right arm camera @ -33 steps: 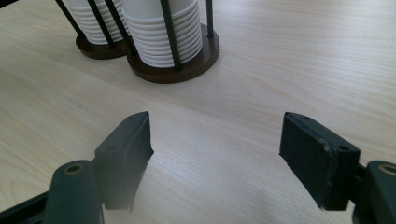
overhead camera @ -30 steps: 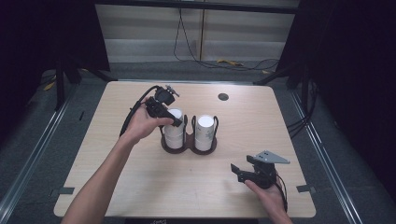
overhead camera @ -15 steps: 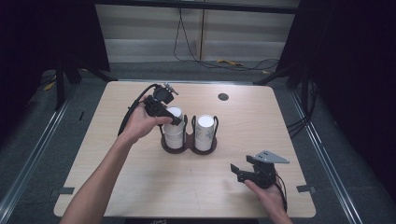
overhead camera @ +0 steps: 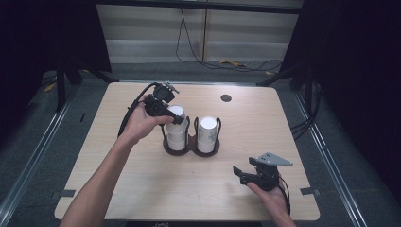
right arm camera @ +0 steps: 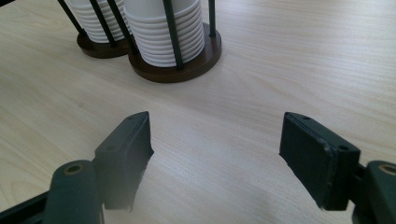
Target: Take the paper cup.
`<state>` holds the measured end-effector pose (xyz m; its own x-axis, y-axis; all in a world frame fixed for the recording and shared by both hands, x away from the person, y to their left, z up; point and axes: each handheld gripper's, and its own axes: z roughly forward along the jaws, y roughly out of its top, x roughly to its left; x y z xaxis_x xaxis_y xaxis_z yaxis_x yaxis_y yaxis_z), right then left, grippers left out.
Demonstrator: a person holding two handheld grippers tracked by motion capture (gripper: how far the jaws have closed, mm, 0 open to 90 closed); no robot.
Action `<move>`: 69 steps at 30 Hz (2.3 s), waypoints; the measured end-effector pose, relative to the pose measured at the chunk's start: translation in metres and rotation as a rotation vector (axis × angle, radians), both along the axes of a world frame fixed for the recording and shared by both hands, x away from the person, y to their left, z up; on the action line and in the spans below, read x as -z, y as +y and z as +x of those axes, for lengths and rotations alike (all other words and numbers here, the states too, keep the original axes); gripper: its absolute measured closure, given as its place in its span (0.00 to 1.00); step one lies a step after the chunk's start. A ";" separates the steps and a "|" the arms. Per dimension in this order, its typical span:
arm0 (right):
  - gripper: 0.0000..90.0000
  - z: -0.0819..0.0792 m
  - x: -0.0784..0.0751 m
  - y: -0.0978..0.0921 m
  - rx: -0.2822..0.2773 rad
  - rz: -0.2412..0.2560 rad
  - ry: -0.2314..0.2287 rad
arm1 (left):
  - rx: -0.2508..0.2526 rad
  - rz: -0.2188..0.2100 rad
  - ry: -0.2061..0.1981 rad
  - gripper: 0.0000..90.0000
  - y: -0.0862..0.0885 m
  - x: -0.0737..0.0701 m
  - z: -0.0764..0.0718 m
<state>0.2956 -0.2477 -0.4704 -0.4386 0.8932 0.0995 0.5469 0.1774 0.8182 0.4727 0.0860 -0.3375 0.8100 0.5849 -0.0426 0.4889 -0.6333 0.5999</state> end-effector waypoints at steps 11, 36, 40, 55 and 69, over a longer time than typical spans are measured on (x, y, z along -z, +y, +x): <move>0.28 0.000 0.000 0.000 0.000 0.001 0.000 | -0.001 -0.027 -0.017 0.40 0.003 -0.007 -0.002; 0.28 0.000 0.000 0.000 -0.003 0.004 -0.001 | 0.002 -0.145 -0.061 0.39 0.022 -0.028 -0.010; 0.28 0.000 0.000 0.001 -0.003 0.006 0.000 | 0.009 -0.186 -0.076 0.39 0.028 -0.027 -0.014; 0.28 -0.001 0.000 0.002 -0.025 0.010 0.006 | 0.067 -0.322 -0.104 0.39 0.047 -0.025 -0.033; 0.27 -0.002 -0.002 0.005 -0.073 0.038 -0.008 | 0.130 -0.399 -0.105 0.39 0.047 -0.007 -0.060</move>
<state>0.2933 -0.2426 -0.4687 -0.5029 0.8547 0.1291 0.5275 0.1851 0.8292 0.4130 0.1331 -0.3308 0.8879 0.4320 -0.1582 0.3436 -0.3942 0.8524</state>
